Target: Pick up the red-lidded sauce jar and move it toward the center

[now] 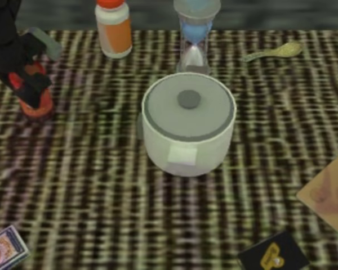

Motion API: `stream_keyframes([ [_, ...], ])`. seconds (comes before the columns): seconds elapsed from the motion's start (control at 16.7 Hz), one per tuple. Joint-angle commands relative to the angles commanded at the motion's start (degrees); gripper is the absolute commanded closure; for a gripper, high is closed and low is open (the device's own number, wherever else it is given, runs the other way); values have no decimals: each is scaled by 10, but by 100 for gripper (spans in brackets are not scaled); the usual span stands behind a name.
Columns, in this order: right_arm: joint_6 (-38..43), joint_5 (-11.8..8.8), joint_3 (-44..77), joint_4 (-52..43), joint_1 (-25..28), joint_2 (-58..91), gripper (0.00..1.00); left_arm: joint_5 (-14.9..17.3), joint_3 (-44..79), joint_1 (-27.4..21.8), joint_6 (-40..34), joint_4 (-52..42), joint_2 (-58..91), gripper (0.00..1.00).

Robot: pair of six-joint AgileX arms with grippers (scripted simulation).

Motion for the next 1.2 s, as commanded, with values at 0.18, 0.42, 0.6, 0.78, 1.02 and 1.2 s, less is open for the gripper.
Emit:
stream_keyframes([
  [0.18,0,0,0,0,0,0,0,0,0,0,0,0,0,68],
  [0.42,0,0,0,0,0,0,0,0,0,0,0,0,0,98],
  [0.6,0,0,0,0,0,0,0,0,0,0,0,0,0,100],
  [0.78,0,0,0,0,0,0,0,0,0,0,0,0,0,100],
  [1.02,0,0,0,0,0,0,0,0,-1,-1,1,0,-1,100],
  [1.2,0,0,0,0,0,0,0,0,-40,0,1,-4,-42,100],
])
